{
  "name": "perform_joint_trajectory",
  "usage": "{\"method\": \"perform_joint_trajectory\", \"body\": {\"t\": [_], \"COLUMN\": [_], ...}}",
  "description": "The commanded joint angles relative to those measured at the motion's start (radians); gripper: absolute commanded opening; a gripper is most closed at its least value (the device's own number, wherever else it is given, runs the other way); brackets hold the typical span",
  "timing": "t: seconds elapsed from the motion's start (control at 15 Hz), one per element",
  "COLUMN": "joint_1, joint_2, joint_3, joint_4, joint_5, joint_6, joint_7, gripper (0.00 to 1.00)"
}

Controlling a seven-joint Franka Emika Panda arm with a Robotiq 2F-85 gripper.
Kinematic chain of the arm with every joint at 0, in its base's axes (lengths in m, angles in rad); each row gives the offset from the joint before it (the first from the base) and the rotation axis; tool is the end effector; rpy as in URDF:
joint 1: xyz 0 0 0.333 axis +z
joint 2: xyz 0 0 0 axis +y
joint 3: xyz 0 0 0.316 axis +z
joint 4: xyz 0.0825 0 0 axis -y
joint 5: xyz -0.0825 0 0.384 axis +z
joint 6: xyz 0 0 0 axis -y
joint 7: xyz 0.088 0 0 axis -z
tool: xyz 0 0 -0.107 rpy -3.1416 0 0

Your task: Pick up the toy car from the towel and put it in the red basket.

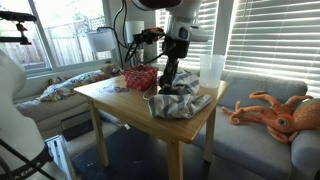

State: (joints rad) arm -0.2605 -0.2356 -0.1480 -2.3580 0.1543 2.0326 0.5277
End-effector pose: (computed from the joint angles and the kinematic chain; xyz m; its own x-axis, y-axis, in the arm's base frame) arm 0.4209 -0.1738 0.4138 0.5343 -0.8284 -0.1684 -0.8452 -0.5264 -0.0924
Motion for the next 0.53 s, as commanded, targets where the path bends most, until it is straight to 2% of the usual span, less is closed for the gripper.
{"method": "perform_joint_trajectory", "body": {"t": [0.0,0.13,0.2,0.47], "joint_1": [-0.006,-0.008,-0.010,-0.019], "joint_2": [-0.008,-0.013,-0.019,-0.039], "joint_3": [-0.010,-0.017,-0.022,-0.037], "joint_4": [0.002,-0.001,-0.003,-0.006], "joint_5": [-0.013,-0.010,-0.007,-0.011], "joint_6": [-0.010,-0.011,-0.011,-0.028], "joint_7": [0.017,0.012,0.008,-0.005], "gripper": [0.11,0.09,0.15,0.19]}}
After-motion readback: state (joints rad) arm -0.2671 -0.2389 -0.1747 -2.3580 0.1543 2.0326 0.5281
